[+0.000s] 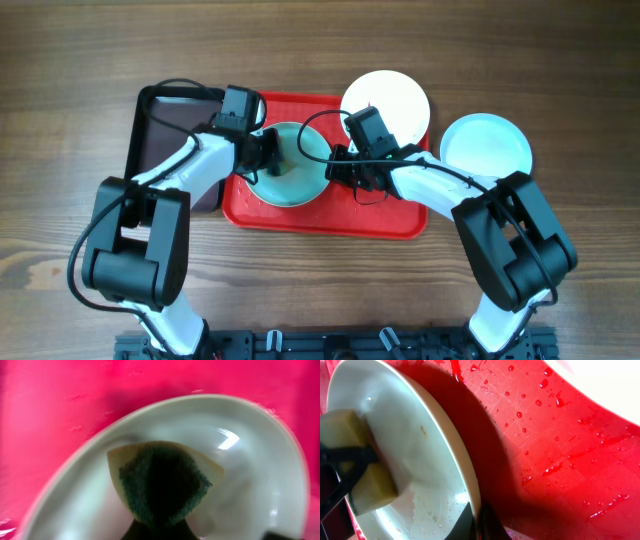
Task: Clean dirty plates on tray and stack at the side
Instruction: 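Scrub the second blue plate with the sponge while right gripper holds rim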
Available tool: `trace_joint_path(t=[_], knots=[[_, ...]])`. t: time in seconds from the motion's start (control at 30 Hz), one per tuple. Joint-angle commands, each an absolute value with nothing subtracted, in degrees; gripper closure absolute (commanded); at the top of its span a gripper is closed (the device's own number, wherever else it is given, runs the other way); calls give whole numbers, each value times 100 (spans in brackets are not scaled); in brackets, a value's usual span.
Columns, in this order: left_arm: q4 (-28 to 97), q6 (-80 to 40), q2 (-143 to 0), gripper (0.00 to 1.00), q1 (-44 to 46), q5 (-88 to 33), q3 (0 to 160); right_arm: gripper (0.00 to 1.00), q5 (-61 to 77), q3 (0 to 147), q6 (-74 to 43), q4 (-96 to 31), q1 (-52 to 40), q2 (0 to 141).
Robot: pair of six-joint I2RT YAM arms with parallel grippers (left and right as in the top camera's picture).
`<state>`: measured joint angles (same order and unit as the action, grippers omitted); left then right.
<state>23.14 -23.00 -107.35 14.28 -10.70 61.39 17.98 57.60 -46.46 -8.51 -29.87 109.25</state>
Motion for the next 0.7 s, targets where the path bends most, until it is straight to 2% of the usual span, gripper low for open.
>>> trace_joint_path(t=[0.0,0.13,0.33,0.57,0.67], knots=[[3273,-2272,-10997,96,1448,-14,6569,96,1809,5808,-4646,-897,-3015,11148],[4303,-2294,-10997,96,1664,266,7314,96,1809,5808,-4648,-899,-3015,11148],[4766,-2445,-11231,96,2029,196,7437,96,1809,5808,-4646,-904,-3015,11148],[4604,-2250,-12022,96,2091,-364,7437,95,1857,5808,-4595,-904,-3015,11144],[4248,-1699,-12197,96,2117,-965,7437,96,1855,5808,-4576,-899,-3015,11144]])
